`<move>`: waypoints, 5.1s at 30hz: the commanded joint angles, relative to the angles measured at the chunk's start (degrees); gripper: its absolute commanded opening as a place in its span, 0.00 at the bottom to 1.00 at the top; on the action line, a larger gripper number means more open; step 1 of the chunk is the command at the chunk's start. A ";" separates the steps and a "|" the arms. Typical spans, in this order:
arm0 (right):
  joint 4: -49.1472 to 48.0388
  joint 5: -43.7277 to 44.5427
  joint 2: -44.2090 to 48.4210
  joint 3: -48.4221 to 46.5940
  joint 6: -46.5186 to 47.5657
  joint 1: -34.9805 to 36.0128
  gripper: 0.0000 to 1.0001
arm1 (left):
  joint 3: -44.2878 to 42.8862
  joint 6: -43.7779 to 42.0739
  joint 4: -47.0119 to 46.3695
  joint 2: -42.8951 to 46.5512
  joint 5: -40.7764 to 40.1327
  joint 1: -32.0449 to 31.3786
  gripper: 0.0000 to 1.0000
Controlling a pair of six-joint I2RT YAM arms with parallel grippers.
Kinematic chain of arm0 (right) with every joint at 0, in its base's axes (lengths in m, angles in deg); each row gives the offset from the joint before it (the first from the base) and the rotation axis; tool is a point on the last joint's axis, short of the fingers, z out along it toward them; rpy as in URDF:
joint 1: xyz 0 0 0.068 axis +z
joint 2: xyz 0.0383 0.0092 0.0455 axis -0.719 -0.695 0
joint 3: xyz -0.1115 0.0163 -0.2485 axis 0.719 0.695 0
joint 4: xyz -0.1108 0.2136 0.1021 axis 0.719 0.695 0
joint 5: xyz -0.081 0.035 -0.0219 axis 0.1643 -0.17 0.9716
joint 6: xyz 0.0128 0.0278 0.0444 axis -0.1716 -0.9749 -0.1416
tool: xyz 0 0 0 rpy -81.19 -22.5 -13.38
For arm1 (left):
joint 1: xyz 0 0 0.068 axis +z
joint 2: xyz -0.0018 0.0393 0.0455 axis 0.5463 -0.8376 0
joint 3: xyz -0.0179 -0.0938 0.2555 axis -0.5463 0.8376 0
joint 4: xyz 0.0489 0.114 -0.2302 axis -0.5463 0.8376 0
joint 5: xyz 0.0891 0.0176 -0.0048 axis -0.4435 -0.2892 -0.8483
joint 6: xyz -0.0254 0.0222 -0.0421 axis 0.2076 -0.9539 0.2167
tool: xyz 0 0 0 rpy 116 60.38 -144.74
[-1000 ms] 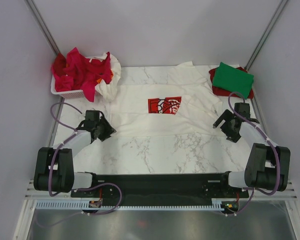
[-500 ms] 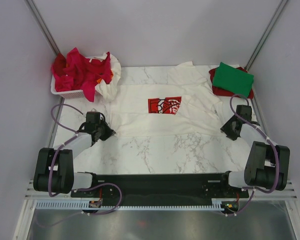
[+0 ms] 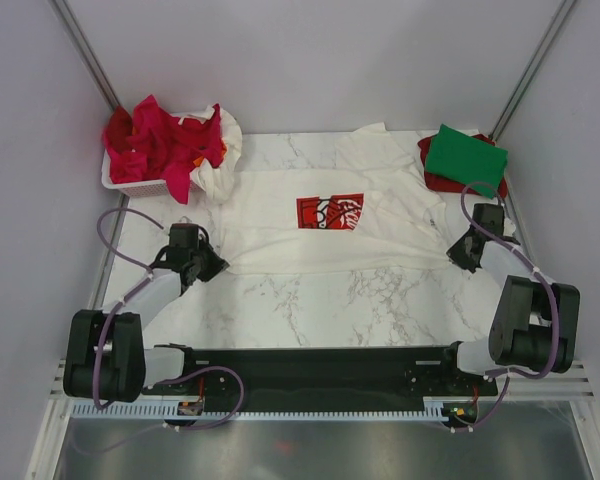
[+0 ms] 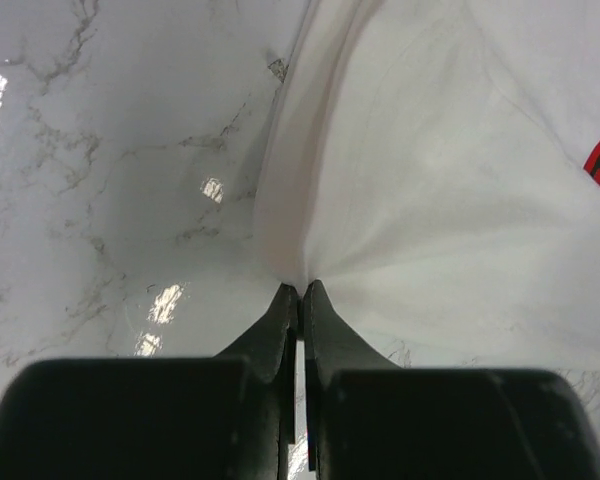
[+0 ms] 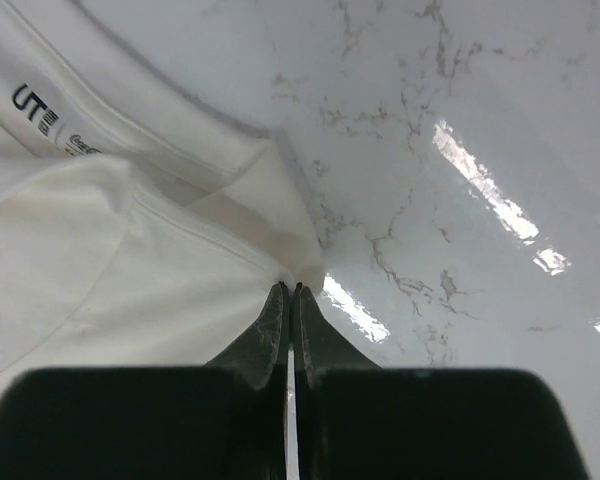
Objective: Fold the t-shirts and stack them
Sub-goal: Fold the tshirt
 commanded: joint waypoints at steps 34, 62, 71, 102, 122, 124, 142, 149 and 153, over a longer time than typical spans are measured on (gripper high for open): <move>19.34 5.00 26.96 -3.27 -1.32 -3.95 0.98 | -4.07 1.28 35.43 28.89 19.72 0.62 1.00; 16.70 10.25 -22.78 -38.53 17.93 32.88 0.56 | -11.38 -14.64 32.02 32.59 9.70 0.62 1.00; 15.30 9.55 -26.21 -36.24 17.93 33.41 0.54 | -11.29 -14.37 32.10 33.02 8.39 0.71 1.00; 22.32 30.10 -33.06 -53.20 24.61 32.01 0.19 | -11.20 -14.55 32.02 33.29 8.65 0.62 0.98; 7.93 5.36 -7.95 -27.83 11.88 28.66 0.84 | -10.67 -12.01 31.05 27.95 4.27 -0.17 0.97; 5.64 1.56 -6.36 -22.12 10.20 28.66 0.84 | -10.41 -10.87 29.74 26.27 3.03 -1.56 0.97; -8.08 -9.52 -3.28 3.73 0.45 28.66 0.83 | 6.28 4.69 -3.66 7.81 -11.92 -22.32 0.95; -5.02 -3.74 1.55 10.60 -7.10 28.75 0.83 | 12.70 8.38 -2.71 12.27 -7.88 -22.67 0.93; -3.26 -4.51 9.09 17.35 -11.50 28.84 0.83 | 13.14 9.35 9.30 21.39 -8.58 -24.16 0.93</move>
